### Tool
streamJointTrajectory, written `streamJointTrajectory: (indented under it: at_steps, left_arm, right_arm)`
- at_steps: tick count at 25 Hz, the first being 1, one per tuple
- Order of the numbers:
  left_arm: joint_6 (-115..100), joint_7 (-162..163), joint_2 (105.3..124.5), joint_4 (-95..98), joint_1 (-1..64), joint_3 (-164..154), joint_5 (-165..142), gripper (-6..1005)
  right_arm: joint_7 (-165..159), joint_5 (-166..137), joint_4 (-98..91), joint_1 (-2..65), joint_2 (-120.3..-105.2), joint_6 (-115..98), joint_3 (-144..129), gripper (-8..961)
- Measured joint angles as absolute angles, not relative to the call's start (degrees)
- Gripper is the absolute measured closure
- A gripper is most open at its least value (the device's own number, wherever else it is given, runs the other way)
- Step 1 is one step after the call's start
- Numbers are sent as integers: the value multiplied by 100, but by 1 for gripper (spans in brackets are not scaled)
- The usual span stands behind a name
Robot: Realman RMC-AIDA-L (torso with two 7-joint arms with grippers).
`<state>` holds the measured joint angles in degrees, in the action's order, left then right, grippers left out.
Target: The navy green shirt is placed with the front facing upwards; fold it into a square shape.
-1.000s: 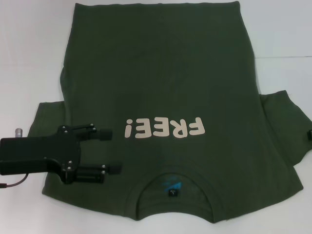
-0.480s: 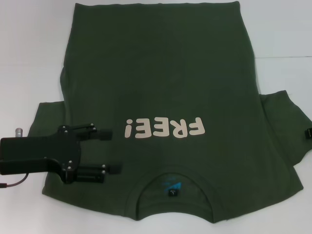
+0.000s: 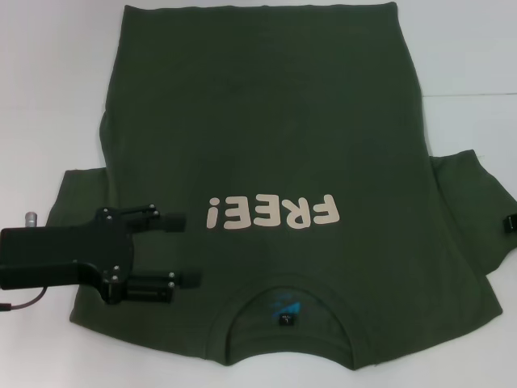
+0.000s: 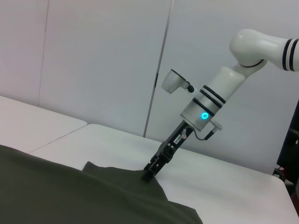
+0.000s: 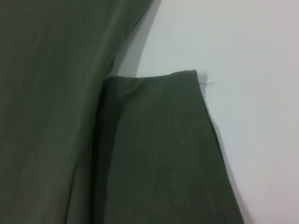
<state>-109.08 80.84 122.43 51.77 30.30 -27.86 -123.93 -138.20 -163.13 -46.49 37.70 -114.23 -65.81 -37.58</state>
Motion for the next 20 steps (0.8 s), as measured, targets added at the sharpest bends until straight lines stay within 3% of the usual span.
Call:
streamJointTrajectory:
  at_steps: [6,17,20]
  left_arm:
    - [-10889,8081,12243,5176,3042,-2786,-12393,125]
    - [-10847,8077,12243,5167,3036,-2786,-12393,124]
    - [-10843,8077,12243,5167,3039,-2786,-12393,124]
  right_arm:
    - [-13895,-16319,-4556,3823,-11360,-6647,-3761,400]
    - [-13965,-16314,-4581,3853,-11302,-6701,-3762,657]
    - [-13965,-16316,-4590,3874,-11302,-6718,-3762,778]
